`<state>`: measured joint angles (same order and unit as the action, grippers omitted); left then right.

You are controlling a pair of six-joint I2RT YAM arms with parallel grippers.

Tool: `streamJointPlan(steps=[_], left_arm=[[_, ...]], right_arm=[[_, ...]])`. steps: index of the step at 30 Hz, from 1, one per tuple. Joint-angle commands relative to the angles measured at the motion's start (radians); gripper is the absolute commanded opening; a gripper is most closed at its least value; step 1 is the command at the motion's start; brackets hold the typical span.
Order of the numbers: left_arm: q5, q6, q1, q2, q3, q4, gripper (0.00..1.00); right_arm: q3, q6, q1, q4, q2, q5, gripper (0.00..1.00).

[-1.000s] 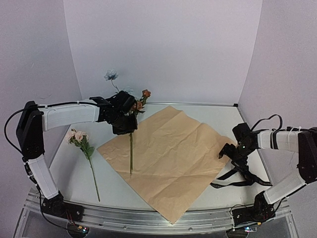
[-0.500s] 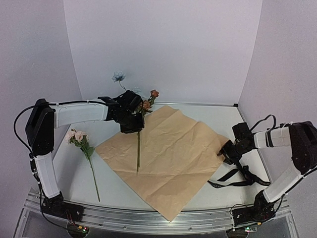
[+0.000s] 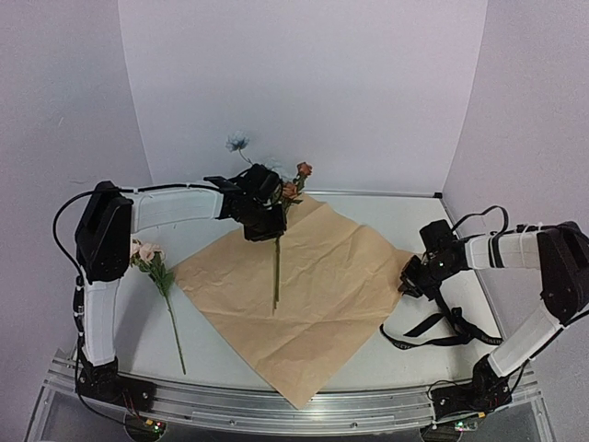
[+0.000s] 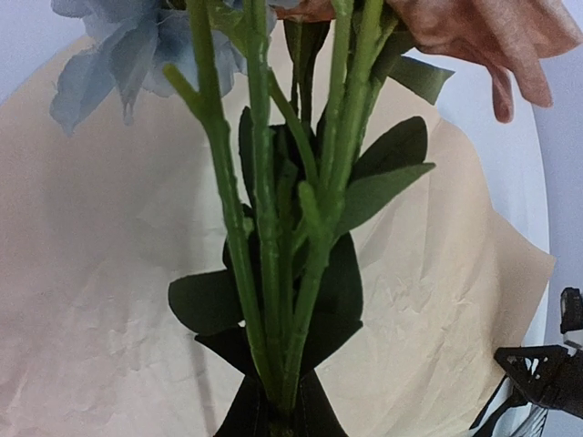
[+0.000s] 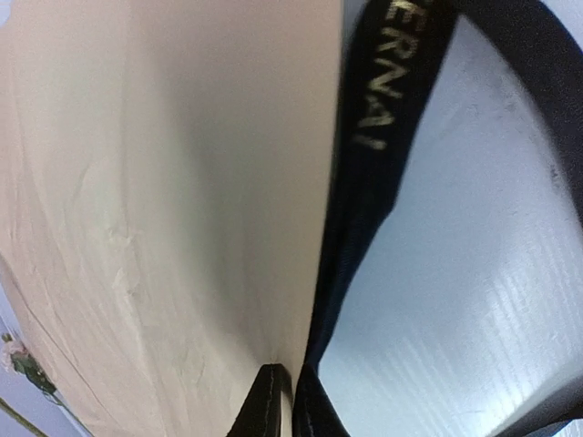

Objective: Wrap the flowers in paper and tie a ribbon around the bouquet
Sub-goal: Place the fake flower on the flattened wrapping paper.

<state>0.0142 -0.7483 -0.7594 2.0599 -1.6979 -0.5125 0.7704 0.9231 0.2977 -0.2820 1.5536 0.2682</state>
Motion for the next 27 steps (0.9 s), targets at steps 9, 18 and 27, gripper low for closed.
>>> streamJointPlan(steps=[9, 18, 27], left_arm=[[-0.067, -0.03, -0.055, 0.238, -0.264, 0.021, 0.0], [-0.061, -0.019, -0.05, 0.343, -0.366, -0.016, 0.01], [-0.043, -0.038, -0.047, 0.331, -0.329, 0.017, 0.36]], right_arm=[[0.128, -0.062, 0.069, -0.084, 0.049, -0.055, 0.08], [0.13, -0.079, 0.078, -0.109, 0.045, -0.054, 0.08], [0.14, -0.084, 0.083, -0.122, 0.048, -0.052, 0.09]])
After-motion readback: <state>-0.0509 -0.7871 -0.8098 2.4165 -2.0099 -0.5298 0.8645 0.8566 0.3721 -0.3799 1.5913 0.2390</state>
